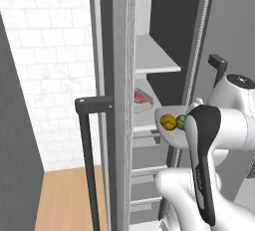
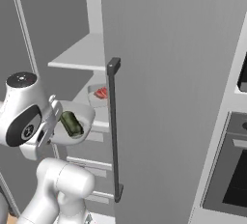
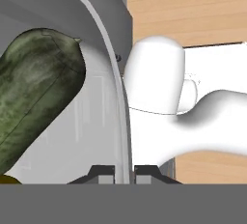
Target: Take the meat container that has the steak and place it on the second highest rack of the freezer. Then take the vegetable container that has the cucumber and lemon and place it on the highest rack of the freezer.
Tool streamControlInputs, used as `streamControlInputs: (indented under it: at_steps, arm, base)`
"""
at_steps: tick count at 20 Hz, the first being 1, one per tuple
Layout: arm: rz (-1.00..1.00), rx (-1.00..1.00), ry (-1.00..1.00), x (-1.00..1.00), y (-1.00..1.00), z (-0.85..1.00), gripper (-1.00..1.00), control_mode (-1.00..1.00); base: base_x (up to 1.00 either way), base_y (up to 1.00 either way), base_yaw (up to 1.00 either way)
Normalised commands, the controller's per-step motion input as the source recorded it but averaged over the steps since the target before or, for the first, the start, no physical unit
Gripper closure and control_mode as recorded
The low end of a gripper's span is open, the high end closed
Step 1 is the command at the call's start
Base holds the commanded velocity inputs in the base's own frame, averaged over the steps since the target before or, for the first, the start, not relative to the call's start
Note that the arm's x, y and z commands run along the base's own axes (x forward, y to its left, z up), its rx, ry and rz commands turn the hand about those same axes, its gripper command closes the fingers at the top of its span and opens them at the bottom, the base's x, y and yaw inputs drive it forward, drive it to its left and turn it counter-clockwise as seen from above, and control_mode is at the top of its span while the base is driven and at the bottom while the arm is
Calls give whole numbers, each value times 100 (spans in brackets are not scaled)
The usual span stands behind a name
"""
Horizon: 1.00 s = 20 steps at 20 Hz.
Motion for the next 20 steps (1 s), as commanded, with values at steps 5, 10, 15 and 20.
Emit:
streamControlInputs:
  at_steps: [5,10,15,20]
  arm:
    - [0,0,0,0,0,0,100,100]
    - [0,0,0,0,0,0,100,100]
    - [0,-1,-3,-6,2,0,100,-100]
    - [0,-9,-43,0,21,80,100,-100]
  base:
    - [67,41,0]
    - [62,33,0]
    - [1,0,0]
    - [0,0,0]
